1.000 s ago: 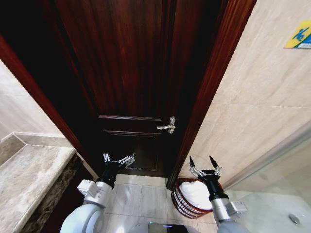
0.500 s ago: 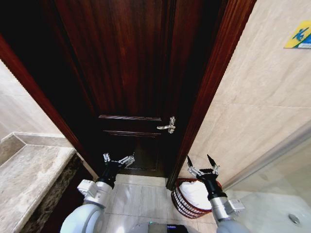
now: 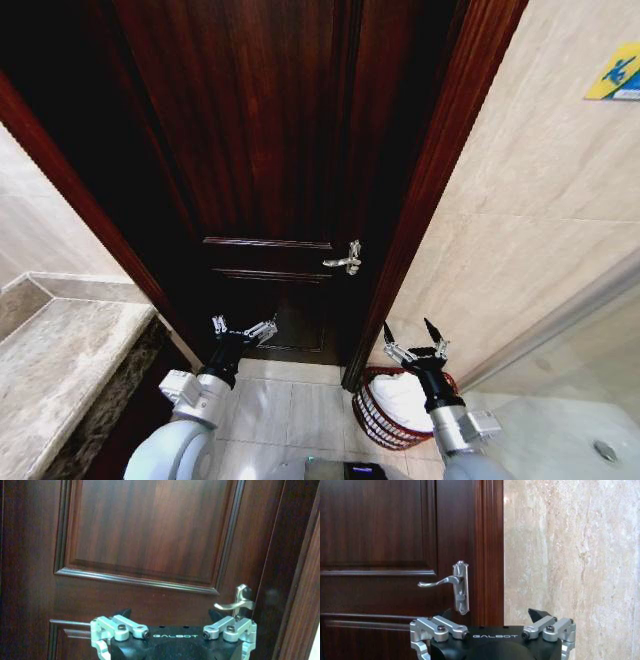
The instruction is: Discard the used towel into the hamper.
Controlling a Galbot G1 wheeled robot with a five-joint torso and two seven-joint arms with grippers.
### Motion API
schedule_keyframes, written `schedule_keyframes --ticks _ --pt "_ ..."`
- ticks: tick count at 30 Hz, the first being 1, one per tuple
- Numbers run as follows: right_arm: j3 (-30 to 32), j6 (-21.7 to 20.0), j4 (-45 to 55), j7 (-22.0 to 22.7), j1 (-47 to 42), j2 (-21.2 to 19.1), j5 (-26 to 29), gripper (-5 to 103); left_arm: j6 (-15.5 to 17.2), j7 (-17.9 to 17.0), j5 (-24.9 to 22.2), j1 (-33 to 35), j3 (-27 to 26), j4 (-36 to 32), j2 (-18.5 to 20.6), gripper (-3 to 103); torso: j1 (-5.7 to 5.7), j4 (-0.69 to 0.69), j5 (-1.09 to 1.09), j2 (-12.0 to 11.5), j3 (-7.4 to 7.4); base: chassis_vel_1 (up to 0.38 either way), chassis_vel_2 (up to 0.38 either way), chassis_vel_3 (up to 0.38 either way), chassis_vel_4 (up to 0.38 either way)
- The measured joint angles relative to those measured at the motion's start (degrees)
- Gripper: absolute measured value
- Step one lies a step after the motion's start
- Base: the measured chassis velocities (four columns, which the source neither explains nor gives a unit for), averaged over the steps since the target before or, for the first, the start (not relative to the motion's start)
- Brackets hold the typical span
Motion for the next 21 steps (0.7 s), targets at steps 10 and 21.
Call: schedule_keyframes --ticks 10,21 --pt "0.02 0.05 0.04 0.0 0.0 0.0 0.0 100 0.0 0.0 0.0 0.0 0.0 0.0 0.0 100 0.0 0.0 0.0 0.0 0.0 0.0 0.0 0.0 0.0" --pt "0.03 0.07 0.04 0.02 0.0 -0.01 0.02 100 0.0 0.0 0.0 0.0 0.0 0.0 0.0 100 0.01 0.0 0.0 0.0 0.0 0.0 0.0 0.0 0.0"
